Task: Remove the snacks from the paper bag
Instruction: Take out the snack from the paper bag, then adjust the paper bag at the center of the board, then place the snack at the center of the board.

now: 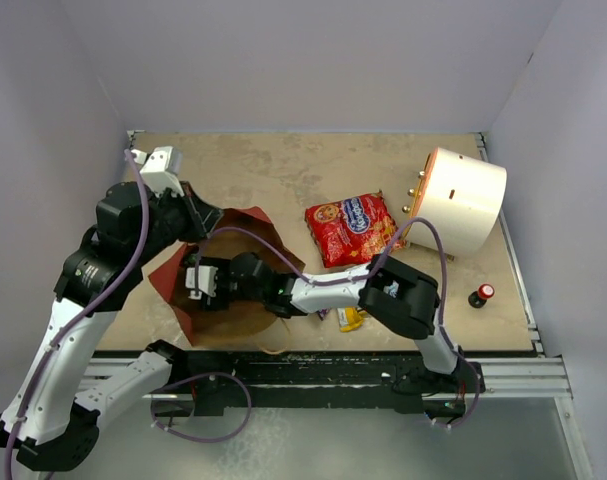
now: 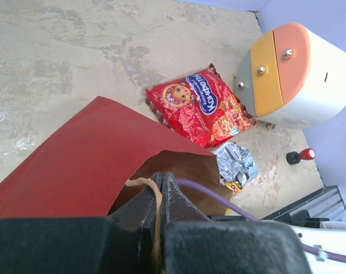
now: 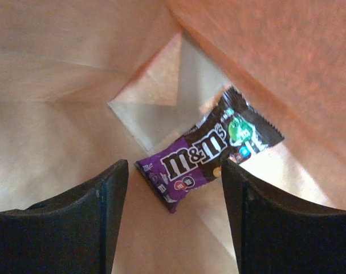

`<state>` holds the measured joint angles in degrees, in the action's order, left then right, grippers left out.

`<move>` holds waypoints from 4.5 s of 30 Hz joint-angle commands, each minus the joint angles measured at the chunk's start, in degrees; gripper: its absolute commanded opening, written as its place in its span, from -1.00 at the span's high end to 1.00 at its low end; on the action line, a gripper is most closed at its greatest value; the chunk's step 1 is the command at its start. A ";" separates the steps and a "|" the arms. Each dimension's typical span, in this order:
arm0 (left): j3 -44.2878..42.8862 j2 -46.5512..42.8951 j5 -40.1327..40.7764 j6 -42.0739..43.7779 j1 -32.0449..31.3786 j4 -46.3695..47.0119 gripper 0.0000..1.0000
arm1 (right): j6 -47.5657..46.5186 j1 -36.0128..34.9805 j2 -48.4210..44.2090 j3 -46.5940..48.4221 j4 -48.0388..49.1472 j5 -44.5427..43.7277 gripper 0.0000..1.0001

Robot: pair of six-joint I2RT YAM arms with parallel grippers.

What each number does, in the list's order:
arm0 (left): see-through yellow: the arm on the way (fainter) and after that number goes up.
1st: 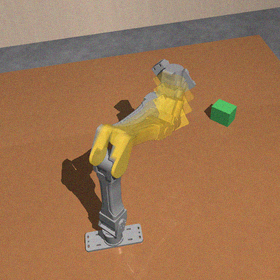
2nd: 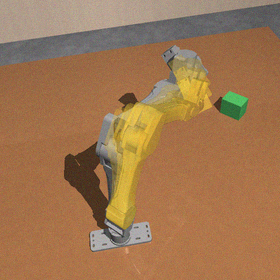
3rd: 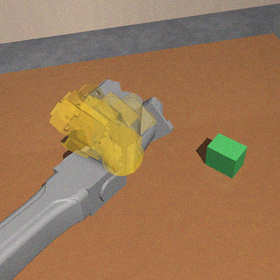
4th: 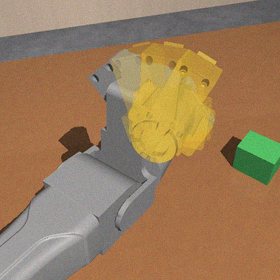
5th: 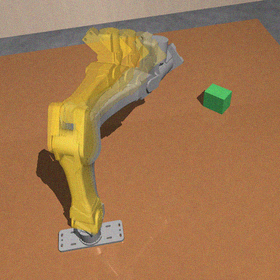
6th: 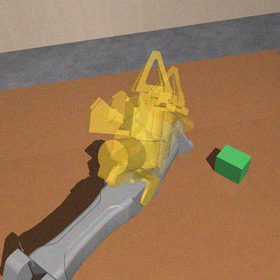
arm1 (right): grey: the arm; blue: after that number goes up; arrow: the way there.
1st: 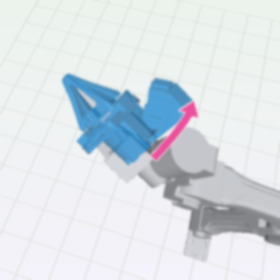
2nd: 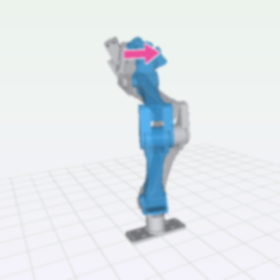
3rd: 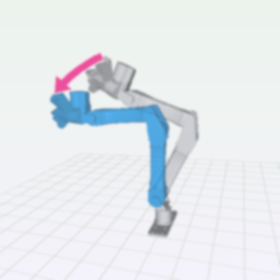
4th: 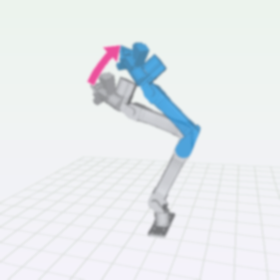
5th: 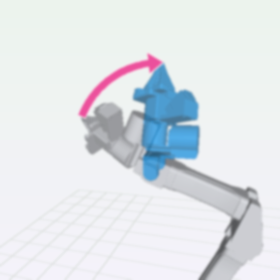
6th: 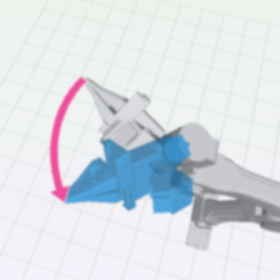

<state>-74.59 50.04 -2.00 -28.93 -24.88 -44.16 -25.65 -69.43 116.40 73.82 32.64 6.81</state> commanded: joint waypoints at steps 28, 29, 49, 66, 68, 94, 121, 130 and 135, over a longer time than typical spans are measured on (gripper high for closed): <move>1.13 4.68 -15.69 -5.00 0.01 8.86 1.00 | 22.04 3.60 17.17 12.81 13.44 -11.53 -0.48; 1.27 4.40 -15.65 -4.75 0.00 8.59 1.00 | 22.79 3.55 17.18 12.69 13.58 -11.00 -0.39; -2.29 1.10 2.60 -2.70 0.03 -1.09 1.00 | 20.99 4.85 7.27 10.47 9.51 -9.24 0.62; 1.04 -1.66 8.18 -3.50 0.02 3.81 1.00 | 13.98 4.90 -20.59 -13.04 5.03 -3.25 0.80; 1.60 -1.84 8.15 -3.65 0.01 4.49 1.00 | 13.29 4.87 -24.72 -14.92 4.07 -4.72 0.80; -9.44 8.66 -7.36 -10.02 0.01 13.96 1.00 | 1.44 16.32 -48.31 -12.50 1.79 -41.31 0.85; -5.24 8.95 18.69 -17.07 13.98 -11.54 0.82 | 15.20 19.15 -51.97 -14.20 -12.55 -41.80 0.84; -5.47 4.90 23.19 -18.23 13.99 -14.12 -0.39 | 42.08 19.16 -52.06 -23.18 -31.55 -34.48 0.88; -7.53 3.54 22.70 -16.85 13.97 -12.92 -0.85 | 53.26 19.30 -52.09 -27.15 -42.25 -33.50 0.86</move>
<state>-79.70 54.74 19.42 -47.27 -11.27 -58.85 14.20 -50.54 65.34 47.83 -0.21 -28.29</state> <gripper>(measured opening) 0.863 0.068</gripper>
